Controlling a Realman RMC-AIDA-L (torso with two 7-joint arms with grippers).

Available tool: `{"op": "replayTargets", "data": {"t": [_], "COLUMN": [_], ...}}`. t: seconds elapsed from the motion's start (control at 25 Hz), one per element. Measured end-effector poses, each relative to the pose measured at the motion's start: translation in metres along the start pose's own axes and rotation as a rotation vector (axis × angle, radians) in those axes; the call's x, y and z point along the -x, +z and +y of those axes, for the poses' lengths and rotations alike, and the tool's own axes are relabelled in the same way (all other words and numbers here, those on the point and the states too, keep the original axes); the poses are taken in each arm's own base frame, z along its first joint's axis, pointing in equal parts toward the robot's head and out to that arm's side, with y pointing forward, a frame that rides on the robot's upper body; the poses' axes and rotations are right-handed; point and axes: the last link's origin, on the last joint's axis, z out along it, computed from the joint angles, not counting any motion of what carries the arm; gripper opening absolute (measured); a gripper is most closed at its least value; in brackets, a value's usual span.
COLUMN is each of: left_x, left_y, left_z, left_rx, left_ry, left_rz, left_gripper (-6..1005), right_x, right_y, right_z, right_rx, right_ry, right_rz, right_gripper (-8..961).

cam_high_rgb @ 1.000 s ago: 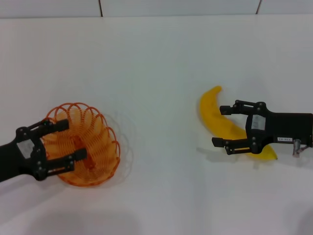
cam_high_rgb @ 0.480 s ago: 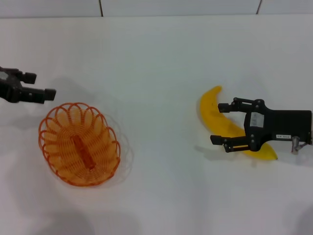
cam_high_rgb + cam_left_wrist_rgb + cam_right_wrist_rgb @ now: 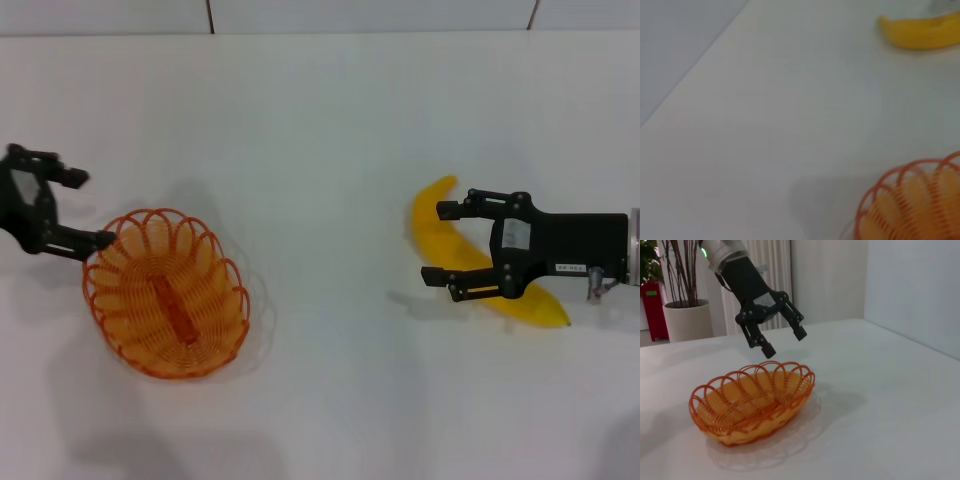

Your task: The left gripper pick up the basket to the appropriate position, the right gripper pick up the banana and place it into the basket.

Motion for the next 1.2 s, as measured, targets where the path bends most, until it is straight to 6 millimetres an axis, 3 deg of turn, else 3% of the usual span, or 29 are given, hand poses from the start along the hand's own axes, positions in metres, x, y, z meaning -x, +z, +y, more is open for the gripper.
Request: {"op": "replayTargets", "data": {"t": [0.44, 1.2], "left_x": [-0.007, -0.012], "left_y": [0.027, 0.05], "left_z": [0.0, -0.003], "left_rx": [0.027, 0.051], "left_ry": [0.036, 0.036], "left_rz": [0.029, -0.016], "left_gripper": [792, 694], "right_x": [0.0, 0.001], "right_y": [0.001, 0.001], "right_z": [0.0, -0.001], "right_rx": [0.001, 0.001], "right_ry": [0.003, 0.009], "right_rz": [0.001, 0.0], "right_gripper": [907, 904]}}
